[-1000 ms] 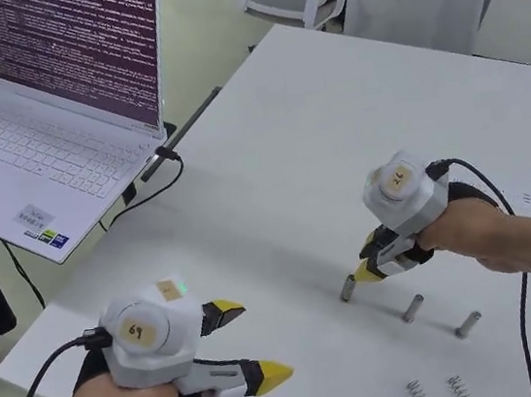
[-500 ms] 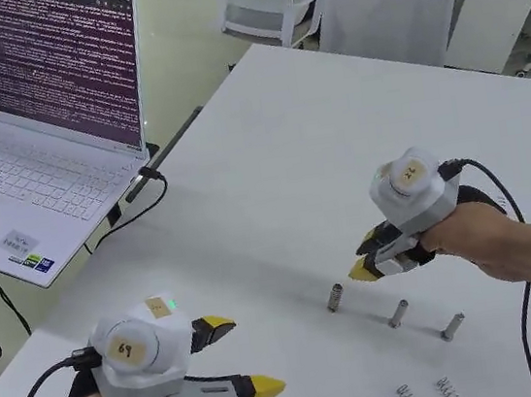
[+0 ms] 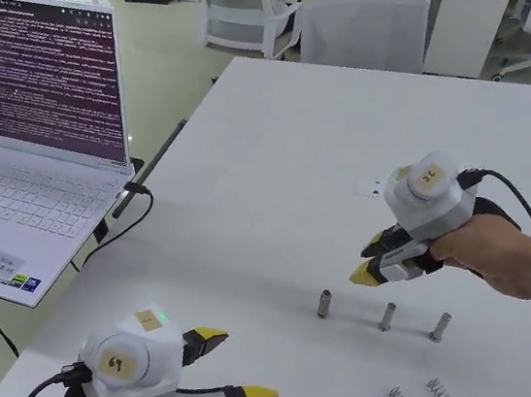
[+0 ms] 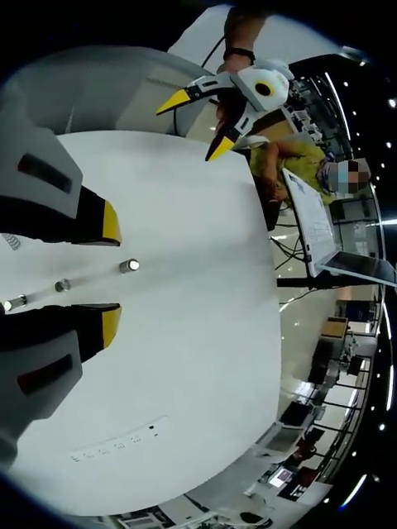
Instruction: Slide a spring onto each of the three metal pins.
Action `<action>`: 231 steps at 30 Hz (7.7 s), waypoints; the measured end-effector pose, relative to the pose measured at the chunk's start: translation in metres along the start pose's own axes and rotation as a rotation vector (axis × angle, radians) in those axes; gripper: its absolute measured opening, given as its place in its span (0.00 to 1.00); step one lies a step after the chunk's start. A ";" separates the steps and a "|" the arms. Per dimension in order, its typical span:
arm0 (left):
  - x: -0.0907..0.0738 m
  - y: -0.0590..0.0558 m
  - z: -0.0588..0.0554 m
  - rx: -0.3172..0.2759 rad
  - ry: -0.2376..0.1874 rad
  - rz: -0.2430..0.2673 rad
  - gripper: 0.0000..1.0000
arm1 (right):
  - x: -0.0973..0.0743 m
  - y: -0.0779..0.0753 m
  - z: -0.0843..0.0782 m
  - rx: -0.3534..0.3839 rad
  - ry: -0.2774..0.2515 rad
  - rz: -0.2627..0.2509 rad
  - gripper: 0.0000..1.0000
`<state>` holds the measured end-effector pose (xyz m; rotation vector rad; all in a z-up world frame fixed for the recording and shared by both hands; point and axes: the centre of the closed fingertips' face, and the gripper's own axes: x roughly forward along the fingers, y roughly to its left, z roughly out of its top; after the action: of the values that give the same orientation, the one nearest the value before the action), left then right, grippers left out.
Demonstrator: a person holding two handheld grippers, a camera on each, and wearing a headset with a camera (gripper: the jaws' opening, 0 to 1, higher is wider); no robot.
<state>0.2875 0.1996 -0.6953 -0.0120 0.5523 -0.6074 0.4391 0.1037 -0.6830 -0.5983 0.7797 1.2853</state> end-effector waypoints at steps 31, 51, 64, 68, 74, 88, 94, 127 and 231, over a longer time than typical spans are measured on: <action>0.005 -0.004 0.010 0.029 0.009 -0.020 0.54 | -0.060 0.012 -0.051 0.291 -0.228 -0.134 0.31; 0.011 -0.008 0.017 0.042 0.009 -0.031 0.54 | -0.087 0.036 -0.101 0.425 -0.303 -0.189 0.40; 0.012 -0.008 0.019 0.046 0.008 -0.035 0.54 | -0.093 0.062 -0.119 0.461 -0.345 -0.199 0.46; 0.012 -0.007 0.018 0.040 0.007 -0.033 0.54 | -0.091 0.075 -0.126 0.468 -0.345 -0.191 0.47; 0.013 -0.010 0.016 0.040 0.012 -0.038 0.54 | -0.091 0.087 -0.134 0.490 -0.350 -0.188 0.50; 0.015 -0.013 0.017 0.046 0.019 -0.044 0.54 | -0.090 0.095 -0.142 0.521 -0.368 -0.198 0.51; 0.017 -0.015 0.017 0.052 0.025 -0.052 0.54 | -0.090 0.097 -0.146 0.532 -0.369 -0.198 0.51; 0.065 -0.055 0.035 0.227 0.090 -0.216 0.53 | -0.099 0.108 -0.154 0.560 -0.385 -0.203 0.54; 0.176 -0.120 -0.055 0.824 0.511 -0.608 0.24 | -0.103 0.121 -0.169 0.619 -0.389 -0.196 0.53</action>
<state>0.3158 0.0127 -0.8085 0.7960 0.7587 -1.4194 0.2813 -0.0658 -0.7017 0.0755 0.7197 0.8733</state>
